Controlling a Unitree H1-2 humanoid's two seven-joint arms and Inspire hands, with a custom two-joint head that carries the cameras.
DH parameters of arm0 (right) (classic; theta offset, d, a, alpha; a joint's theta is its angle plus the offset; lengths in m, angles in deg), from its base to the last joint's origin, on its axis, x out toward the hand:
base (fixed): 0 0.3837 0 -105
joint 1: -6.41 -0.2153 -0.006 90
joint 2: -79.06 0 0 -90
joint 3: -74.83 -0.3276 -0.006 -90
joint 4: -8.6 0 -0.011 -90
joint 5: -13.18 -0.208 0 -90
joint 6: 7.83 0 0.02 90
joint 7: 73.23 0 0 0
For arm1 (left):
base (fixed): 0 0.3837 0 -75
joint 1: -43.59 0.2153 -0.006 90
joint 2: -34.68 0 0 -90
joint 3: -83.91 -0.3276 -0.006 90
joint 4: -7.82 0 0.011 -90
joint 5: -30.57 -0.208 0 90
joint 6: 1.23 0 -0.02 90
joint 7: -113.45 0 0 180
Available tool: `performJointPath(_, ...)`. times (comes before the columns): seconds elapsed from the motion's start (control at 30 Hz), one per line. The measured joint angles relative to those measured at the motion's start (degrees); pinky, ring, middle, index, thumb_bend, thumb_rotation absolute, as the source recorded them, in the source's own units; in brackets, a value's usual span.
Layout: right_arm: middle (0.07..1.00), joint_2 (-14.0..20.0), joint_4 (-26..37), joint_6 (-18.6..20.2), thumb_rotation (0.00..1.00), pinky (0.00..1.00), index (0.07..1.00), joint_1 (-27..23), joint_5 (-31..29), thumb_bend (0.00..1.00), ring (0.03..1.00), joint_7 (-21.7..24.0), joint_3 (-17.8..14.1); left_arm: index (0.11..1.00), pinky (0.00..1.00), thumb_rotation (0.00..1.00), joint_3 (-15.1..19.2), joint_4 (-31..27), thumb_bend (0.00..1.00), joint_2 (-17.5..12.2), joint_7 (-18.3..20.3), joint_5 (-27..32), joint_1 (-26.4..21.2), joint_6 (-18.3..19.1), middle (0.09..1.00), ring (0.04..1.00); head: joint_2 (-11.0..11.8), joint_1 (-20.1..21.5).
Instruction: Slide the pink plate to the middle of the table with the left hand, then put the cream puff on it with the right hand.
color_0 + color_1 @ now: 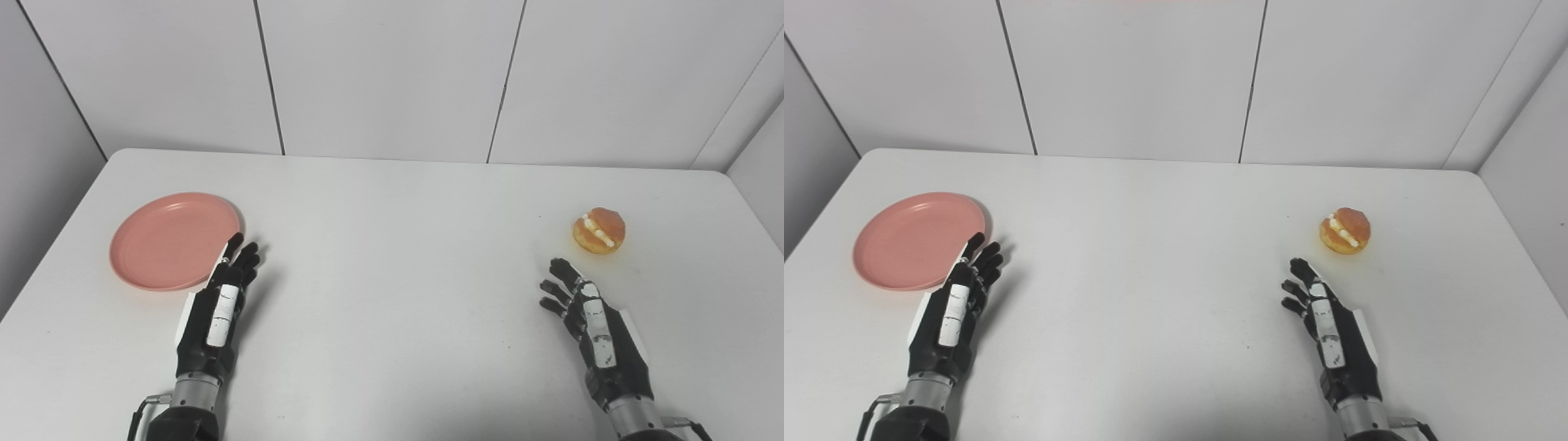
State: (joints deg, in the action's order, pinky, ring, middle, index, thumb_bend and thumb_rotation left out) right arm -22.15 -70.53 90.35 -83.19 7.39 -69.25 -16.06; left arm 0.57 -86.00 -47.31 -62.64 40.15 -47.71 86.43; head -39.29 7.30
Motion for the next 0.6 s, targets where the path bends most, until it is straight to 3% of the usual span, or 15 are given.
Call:
performJointPath(0.03,0.917,0.0,-0.1,0.0,1.00,0.84,0.862,0.0,0.0,0.93,0.869,0.0,0.0,0.930,0.96,0.85,0.0,0.3,0.94,0.0,0.0,0.0,0.0,-0.4,0.913,0.933,0.0,0.0)
performJointPath(0.1,0.919,0.2,-0.7,-0.3,1.00,0.84,0.864,0.0,-0.1,0.92,0.871,0.1,-0.1,0.933,0.95,0.84,-0.1,0.8,0.95,0.1,0.0,0.1,-0.2,-0.9,0.906,0.928,2.8,-2.4)
performJointPath(0.13,0.920,0.3,-1.1,-1.0,1.00,0.84,0.865,-0.1,-0.1,0.91,0.870,0.3,-0.2,0.937,0.95,0.85,-0.4,1.0,0.95,0.2,0.0,0.0,-0.4,-1.0,0.908,0.928,3.1,-2.5)
performJointPath(0.2,0.921,0.8,-3.0,-3.1,1.00,0.84,0.867,-0.3,-0.5,0.90,0.867,0.9,-0.4,0.943,0.94,0.87,-0.8,1.6,0.94,0.3,-0.1,-0.9,-0.9,-1.4,0.915,0.929,4.3,-3.5)
performJointPath(0.23,0.918,1.0,-3.8,-4.3,1.00,0.84,0.864,-0.5,-0.6,0.90,0.862,1.3,-0.5,0.949,0.93,0.88,-1.4,1.9,0.92,0.4,-0.2,-1.9,-1.0,-2.0,0.921,0.932,6.2,-4.8)
performJointPath(0.3,0.918,1.5,-5.8,-6.6,1.00,0.84,0.865,-0.7,-1.2,0.91,0.858,2.1,-0.8,0.957,0.94,0.89,-2.0,2.1,0.89,0.7,-0.5,-3.4,-1.2,-3.1,0.931,0.940,6.2,-4.8)
performJointPath(0.33,0.918,1.8,-7.2,-7.9,1.00,0.83,0.866,-0.8,-1.5,0.91,0.857,2.4,-1.0,0.960,0.95,0.89,-2.2,2.3,0.88,1.1,-0.8,-4.1,-1.3,-3.6,0.934,0.942,7.8,-6.0)
performJointPath(0.37,0.920,2.0,-8.4,-9.0,1.00,0.83,0.869,-1.0,-1.7,0.91,0.861,2.8,-1.2,0.964,0.96,0.89,-2.3,2.6,0.87,1.6,-1.1,-4.7,-1.5,-4.0,0.941,0.950,7.8,-6.0)
performJointPath(0.4,0.922,2.2,-9.2,-10.4,1.00,0.83,0.871,-1.2,-2.0,0.91,0.863,3.3,-1.2,0.967,0.96,0.89,-2.4,2.9,0.86,2.1,-1.4,-5.1,-1.7,-4.5,0.943,0.952,9.8,-7.7)
performJointPath(0.6,0.924,3.1,-13.4,-14.8,1.00,0.84,0.871,-2.4,-2.8,0.88,0.862,5.4,-1.8,0.974,0.97,0.92,-3.0,5.4,0.79,3.8,-1.9,-6.9,-3.2,-7.7,0.947,0.949,12.7,-11.5)
